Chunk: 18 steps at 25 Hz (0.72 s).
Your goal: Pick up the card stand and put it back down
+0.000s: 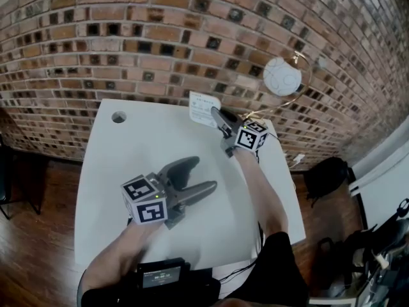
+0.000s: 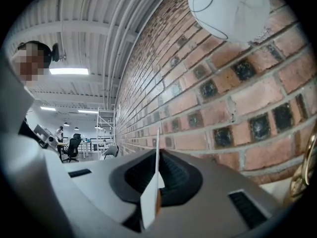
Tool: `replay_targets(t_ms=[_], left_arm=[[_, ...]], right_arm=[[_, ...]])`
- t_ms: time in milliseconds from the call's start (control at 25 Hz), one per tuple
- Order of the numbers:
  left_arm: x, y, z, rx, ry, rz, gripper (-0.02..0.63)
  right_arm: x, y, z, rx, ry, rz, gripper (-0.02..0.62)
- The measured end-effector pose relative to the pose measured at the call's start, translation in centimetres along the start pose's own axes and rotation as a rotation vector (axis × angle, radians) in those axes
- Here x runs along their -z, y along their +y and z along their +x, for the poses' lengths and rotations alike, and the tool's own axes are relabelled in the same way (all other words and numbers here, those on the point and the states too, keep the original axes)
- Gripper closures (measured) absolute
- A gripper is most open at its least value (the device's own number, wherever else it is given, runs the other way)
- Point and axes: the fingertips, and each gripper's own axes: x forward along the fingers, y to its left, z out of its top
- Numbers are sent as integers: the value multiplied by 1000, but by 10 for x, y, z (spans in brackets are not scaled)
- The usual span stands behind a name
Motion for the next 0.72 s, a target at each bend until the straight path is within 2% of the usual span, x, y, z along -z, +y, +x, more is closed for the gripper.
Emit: replay_targets(t_ms=[720], left_arm=[[1, -2, 2, 9, 0, -4, 227]], right_arm=[[18, 3, 21, -52, 29, 23, 568]])
